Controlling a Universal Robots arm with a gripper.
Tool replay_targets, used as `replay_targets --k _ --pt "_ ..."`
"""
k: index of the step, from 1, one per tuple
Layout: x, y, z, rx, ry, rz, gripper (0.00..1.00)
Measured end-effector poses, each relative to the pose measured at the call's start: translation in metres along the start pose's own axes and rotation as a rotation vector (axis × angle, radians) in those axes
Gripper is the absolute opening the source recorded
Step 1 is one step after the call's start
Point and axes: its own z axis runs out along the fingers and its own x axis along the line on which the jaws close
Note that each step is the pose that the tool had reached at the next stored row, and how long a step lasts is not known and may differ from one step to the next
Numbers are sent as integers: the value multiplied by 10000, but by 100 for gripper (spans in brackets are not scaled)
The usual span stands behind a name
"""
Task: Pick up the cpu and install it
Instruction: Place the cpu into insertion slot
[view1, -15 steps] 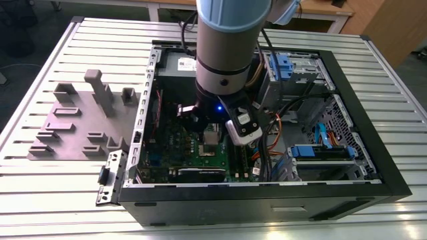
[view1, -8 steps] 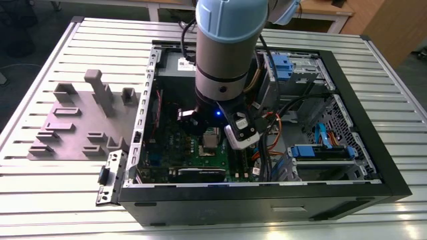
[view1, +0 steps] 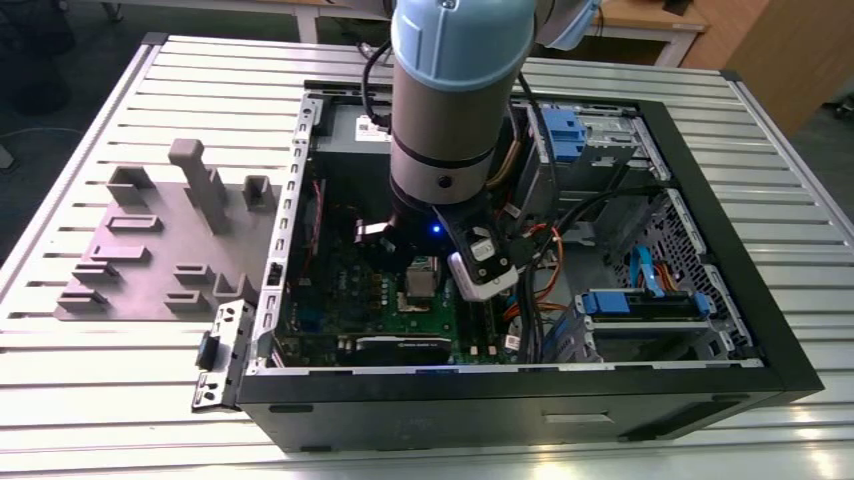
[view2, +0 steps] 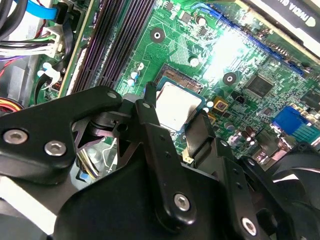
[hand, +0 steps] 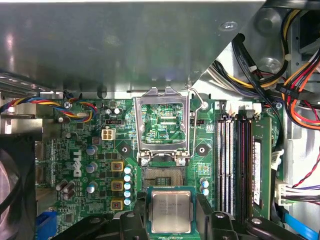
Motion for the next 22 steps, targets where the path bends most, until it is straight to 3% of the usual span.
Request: replay_targets --k 12,22 --pt "0 1 12 -4 -2 0 47" --pt "25 -3 183 19 8 -32 47"
